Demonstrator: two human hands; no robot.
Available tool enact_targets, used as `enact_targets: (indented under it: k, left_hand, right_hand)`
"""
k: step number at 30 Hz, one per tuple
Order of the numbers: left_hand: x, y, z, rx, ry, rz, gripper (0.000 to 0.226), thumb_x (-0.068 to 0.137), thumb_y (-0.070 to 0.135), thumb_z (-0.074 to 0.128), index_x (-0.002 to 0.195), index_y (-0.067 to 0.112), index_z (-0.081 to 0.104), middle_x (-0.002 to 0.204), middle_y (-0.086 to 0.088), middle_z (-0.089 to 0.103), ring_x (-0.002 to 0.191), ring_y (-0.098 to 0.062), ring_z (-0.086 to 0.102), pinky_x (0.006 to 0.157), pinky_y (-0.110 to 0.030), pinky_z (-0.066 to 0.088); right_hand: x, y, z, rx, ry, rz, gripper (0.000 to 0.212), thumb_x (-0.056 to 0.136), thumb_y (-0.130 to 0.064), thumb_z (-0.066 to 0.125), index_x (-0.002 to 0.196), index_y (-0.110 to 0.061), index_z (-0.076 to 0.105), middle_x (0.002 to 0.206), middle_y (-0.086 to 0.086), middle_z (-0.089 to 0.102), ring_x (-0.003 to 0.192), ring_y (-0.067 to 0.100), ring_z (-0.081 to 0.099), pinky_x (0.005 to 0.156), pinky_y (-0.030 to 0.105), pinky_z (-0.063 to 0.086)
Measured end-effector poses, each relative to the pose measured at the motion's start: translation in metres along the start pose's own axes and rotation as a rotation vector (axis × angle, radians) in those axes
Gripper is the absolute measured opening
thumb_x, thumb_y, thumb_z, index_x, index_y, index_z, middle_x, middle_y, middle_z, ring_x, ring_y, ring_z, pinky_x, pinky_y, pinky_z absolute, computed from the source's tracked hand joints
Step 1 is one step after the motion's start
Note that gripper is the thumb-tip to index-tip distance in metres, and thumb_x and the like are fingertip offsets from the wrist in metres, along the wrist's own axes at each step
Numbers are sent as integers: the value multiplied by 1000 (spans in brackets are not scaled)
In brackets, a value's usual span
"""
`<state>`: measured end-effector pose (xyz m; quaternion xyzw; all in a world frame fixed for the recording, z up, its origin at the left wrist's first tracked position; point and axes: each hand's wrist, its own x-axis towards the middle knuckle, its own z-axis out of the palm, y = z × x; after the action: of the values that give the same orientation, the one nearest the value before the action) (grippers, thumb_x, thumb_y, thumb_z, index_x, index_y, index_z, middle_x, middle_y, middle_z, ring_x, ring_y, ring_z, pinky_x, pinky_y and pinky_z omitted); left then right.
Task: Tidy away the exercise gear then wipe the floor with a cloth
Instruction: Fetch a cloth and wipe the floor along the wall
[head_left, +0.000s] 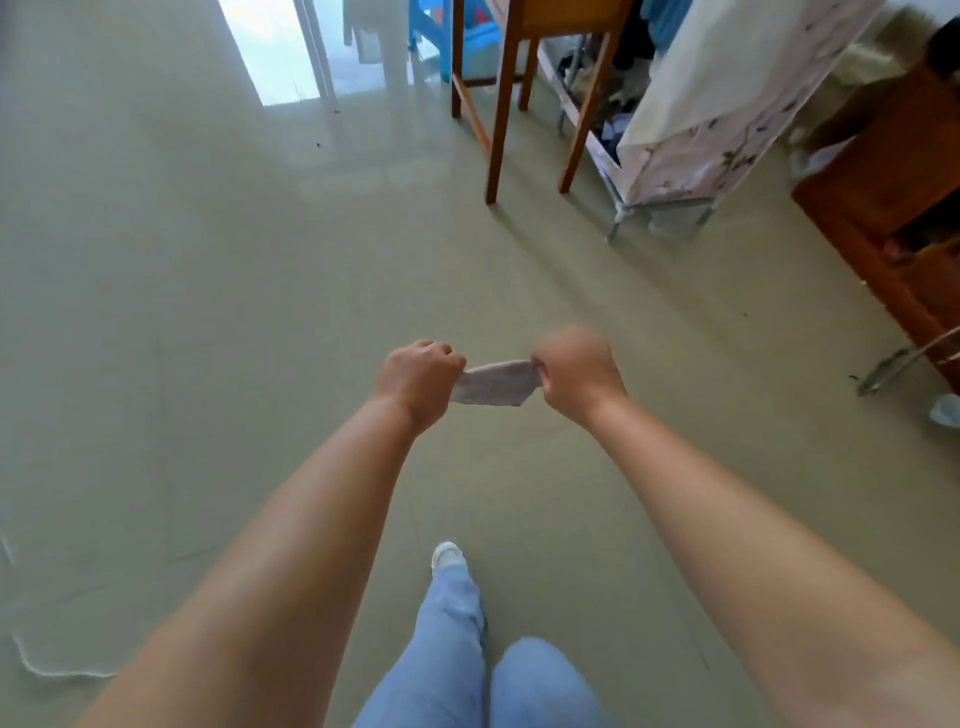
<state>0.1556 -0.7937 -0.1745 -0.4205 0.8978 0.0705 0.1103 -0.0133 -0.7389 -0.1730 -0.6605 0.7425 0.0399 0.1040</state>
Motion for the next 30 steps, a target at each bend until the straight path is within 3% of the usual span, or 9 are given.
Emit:
enact_targets:
  k: [10, 15, 30]
  left_hand:
    - [225, -230, -92, -53, 44, -224, 36, 89, -4, 40, 119, 8, 56, 121, -10, 58, 117, -27, 52, 82, -34, 47]
    - [326, -364, -130, -84, 28, -370, 36, 89, -4, 40, 118, 8, 56, 121, -10, 58, 114, -28, 53, 82, -34, 47]
    - [541, -841, -200, -145, 29, -623, 32, 91, -1, 41, 117, 8, 56, 122, -10, 57, 115, -30, 53, 86, -36, 47]
  right_hand:
    - [353, -65, -91, -17, 54, -190, 31, 92, -10, 44, 116, -11, 63, 118, 8, 63, 116, 28, 47, 92, 31, 36]
    - [536, -125, -125, -83, 1, -313, 31, 93, -11, 42, 116, -13, 63, 119, 6, 63, 115, 27, 48, 92, 31, 37]
    - [1011, -419, -202, -111, -21, -535, 30, 92, -9, 42, 112, -12, 64, 115, 6, 64, 118, 24, 45, 94, 28, 34]
